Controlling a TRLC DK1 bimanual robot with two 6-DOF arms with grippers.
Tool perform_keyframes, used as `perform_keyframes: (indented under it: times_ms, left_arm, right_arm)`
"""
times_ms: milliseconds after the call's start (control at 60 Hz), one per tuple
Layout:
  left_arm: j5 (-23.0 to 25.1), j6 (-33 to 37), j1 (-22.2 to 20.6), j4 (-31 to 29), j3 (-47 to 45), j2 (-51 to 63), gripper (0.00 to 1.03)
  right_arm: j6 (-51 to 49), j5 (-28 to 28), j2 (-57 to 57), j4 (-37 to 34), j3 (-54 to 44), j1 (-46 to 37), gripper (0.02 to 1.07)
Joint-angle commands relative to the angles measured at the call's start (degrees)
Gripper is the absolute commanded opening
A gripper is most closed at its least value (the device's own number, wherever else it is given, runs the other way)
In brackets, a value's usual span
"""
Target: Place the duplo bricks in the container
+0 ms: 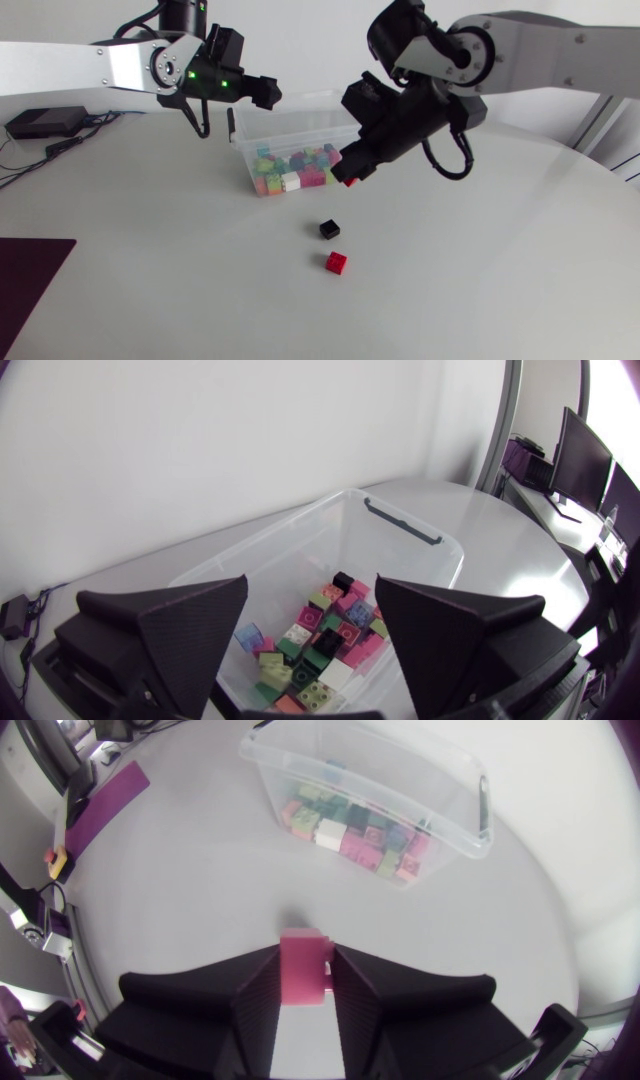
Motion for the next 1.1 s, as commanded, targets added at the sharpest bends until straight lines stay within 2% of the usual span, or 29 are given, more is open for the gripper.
perform_keyframes:
  times_ms: [0, 100, 233, 383, 583, 1083]
  left_arm:
    - [-0.2, 0.7, -0.4, 0.6, -4.8, -5.4, 0.98]
    - [0.3, 2.9, -0.1, -0.7, -9.9, -10.4, 0.98]
    - [4.6, 7.4, 0.5, -3.8, -16.1, -15.1, 0.98]
    - [6.8, 12.0, 0.6, -6.7, -22.1, -19.3, 0.98]
    - [9.2, 15.8, 0.6, -11.7, -26.0, -21.9, 0.98]
    - [10.1, 17.8, 0.1, -14.1, -30.6, -25.0, 0.98]
  right_arm:
    - [1.1, -0.4, 2.7, 0.4, 2.9, -0.9, 0.29]
    - [2.0, -0.4, 5.1, 2.5, 5.8, -1.5, 0.29]
    - [3.3, -0.5, 8.4, 4.4, 10.3, -2.3, 0.29]
    - [3.9, -0.4, 11.6, 5.5, 14.4, -2.5, 0.29]
    - [4.4, -0.3, 14.5, 7.9, 17.6, -3.0, 0.29]
    - [4.8, 0.6, 22.5, 11.5, 27.8, -2.5, 0.29]
